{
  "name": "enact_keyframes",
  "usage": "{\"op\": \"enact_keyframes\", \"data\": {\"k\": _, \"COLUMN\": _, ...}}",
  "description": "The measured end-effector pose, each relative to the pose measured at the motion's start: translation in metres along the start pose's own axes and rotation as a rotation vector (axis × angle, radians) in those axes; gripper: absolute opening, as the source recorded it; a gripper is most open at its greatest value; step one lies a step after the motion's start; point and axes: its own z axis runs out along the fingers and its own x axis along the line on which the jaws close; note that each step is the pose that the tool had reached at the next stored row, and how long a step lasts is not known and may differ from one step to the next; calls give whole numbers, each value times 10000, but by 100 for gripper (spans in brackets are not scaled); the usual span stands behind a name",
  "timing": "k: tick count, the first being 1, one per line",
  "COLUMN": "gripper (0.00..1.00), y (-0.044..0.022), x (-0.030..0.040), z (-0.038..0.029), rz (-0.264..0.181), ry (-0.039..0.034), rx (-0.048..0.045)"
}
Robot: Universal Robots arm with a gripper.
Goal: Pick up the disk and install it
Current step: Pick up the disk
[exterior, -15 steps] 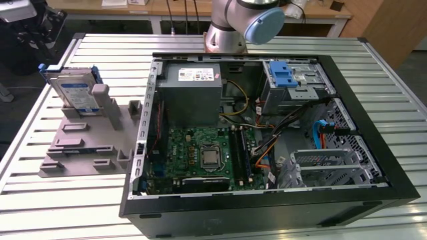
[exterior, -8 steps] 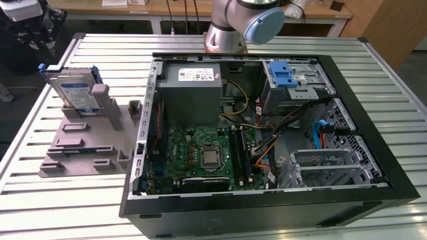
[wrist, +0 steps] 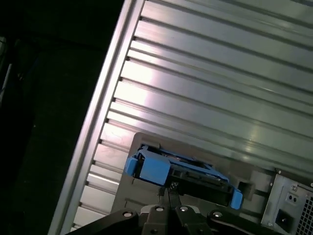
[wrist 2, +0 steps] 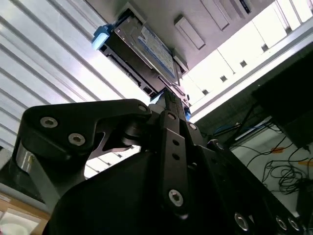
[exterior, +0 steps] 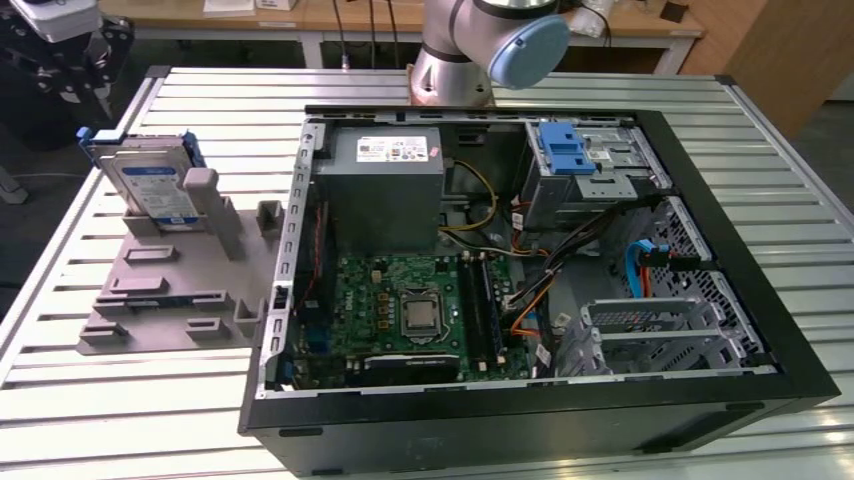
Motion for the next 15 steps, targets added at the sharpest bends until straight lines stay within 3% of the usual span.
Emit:
{"op": "enact_keyframes", "data": {"k": 8, "gripper": 11, "y": 0, "x": 1, "z": 13, "rz": -1325, "ry": 53, "rx": 18}}
{"op": "enact_keyframes", "data": {"k": 15, "gripper": 11, "y": 0, "x": 5, "z": 14, "rz": -1481, "ry": 47, "rx": 25}}
